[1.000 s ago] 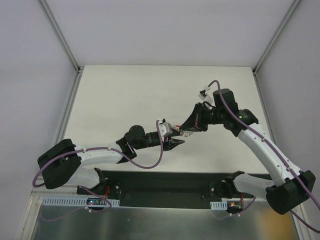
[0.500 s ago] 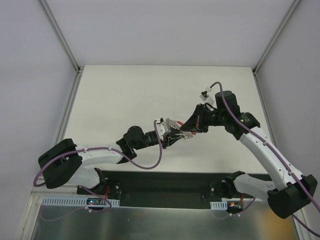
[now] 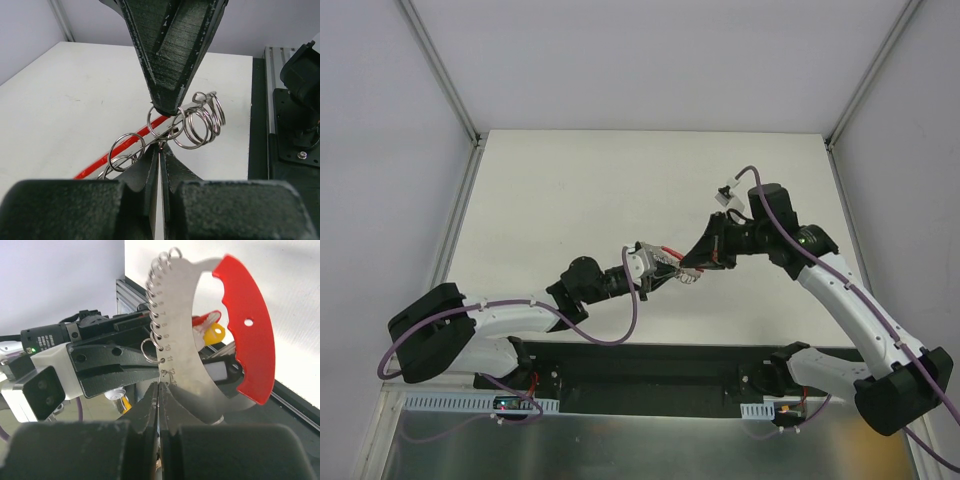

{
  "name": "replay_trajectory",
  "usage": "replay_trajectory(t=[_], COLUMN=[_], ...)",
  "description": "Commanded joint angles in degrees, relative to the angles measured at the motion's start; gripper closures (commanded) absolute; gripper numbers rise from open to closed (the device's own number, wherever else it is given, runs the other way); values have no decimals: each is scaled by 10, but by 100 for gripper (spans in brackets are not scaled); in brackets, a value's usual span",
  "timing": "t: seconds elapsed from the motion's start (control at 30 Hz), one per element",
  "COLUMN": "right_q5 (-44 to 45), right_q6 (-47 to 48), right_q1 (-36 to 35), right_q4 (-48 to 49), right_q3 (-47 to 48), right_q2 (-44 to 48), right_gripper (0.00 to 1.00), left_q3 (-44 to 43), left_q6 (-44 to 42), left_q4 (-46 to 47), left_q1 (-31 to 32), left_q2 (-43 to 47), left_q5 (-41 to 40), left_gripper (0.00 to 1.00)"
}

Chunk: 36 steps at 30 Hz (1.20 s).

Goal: Remove the keys from the keyring
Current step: Adjust the key on the keyring.

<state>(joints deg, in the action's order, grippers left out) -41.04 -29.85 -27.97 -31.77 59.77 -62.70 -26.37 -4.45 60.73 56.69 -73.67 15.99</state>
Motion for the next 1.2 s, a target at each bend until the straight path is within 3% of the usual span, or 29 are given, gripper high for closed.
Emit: replay_trajectory(t=[0.0, 0.3, 0.73, 0.8, 0.9, 1.03, 1.17], right_q5=[-48, -43, -66, -74, -98, -135, -157], right_q6=[50, 80, 51, 70, 123, 197, 253], right_q1=[-1, -1, 0, -1, 0, 0, -3], right_q4=[-56, -84, -26, -37, -65, -118, -159], right_q3=[23, 12, -2, 4, 16, 54, 91], right_q2=[-7, -13, -17, -21, -38, -61, -77], right_gripper=[99, 99, 99, 99, 99, 99, 99], left_q3=[4, 15, 31, 43, 56, 25, -34], left_q6=[-28, -42, -49, -50, -56, -93, -100], left_q4=[12, 36, 16, -34, -123, -309, -392], left_q1=[1, 1, 1, 1, 1, 1, 1], left_q2=[21, 20, 55, 78, 148, 266, 302], left_q5=[-32, -3, 65, 84, 106, 127, 100], left_gripper=[100, 100, 99, 82, 70, 66, 62])
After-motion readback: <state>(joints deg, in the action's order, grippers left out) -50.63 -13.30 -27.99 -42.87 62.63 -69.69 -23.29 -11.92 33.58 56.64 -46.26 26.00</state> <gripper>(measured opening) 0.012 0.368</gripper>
